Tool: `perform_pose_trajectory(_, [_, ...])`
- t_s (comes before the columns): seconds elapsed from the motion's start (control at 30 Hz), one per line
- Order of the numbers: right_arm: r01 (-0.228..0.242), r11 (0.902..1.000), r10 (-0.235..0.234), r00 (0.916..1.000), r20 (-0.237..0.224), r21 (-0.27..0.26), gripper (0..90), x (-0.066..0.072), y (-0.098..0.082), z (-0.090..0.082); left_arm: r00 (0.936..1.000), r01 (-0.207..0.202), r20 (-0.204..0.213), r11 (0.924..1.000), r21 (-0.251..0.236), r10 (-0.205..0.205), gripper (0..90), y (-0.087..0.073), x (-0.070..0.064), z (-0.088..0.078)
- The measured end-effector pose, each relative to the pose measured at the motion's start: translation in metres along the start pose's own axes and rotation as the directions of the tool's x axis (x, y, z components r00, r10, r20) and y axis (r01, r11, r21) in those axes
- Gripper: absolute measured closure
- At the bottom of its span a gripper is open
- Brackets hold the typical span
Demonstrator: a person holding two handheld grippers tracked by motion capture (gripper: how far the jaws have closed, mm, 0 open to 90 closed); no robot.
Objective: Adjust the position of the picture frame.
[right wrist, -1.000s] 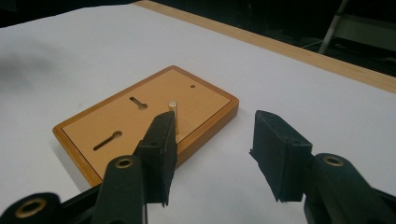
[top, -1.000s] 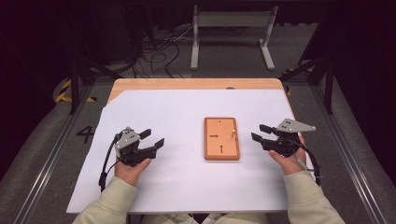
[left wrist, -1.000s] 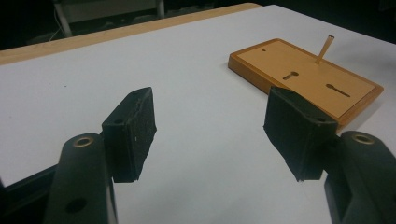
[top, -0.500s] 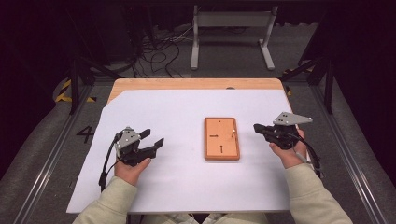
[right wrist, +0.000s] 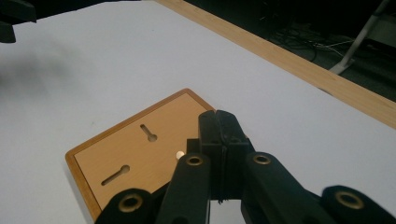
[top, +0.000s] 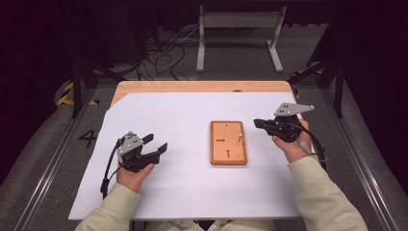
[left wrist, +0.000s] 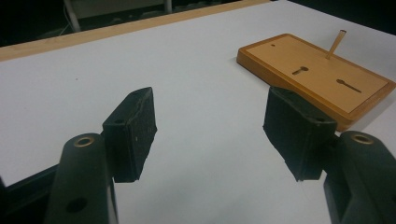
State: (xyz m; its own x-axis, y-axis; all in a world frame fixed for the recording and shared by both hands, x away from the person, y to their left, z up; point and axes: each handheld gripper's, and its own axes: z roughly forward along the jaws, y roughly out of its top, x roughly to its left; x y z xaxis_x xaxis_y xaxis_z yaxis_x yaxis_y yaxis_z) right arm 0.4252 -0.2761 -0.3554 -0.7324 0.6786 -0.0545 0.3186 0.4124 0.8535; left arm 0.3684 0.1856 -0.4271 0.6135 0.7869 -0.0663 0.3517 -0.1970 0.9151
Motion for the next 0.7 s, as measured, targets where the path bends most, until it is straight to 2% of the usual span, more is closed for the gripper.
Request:
perform_pose_trajectory(0.27, [-0.010, 0.9994, 0.011, 0.9989, -0.046, 0.033, 90.0, -0.010, 0.019, 0.016, 0.9992, 0.016, -0.036, 0.9999, 0.002, -0.016, 34.4, -0.007, 0.004, -0.013])
perform_pose_trajectory(0.47, [0.032, 0.9971, -0.029, 0.9983, -0.051, 0.069, 90.0, -0.012, 0.034, 0.034, 0.9979, 0.029, -0.058, 0.9996, 0.000, -0.029, 34.5, -0.011, 0.006, -0.021])
perform_pose_trajectory(0.7, [0.044, 0.9940, -0.034, 0.9945, -0.099, 0.100, 90.0, -0.012, 0.052, 0.055, 0.9970, 0.034, -0.069, 0.9994, -0.002, -0.034, 34.9, -0.014, 0.008, -0.027])
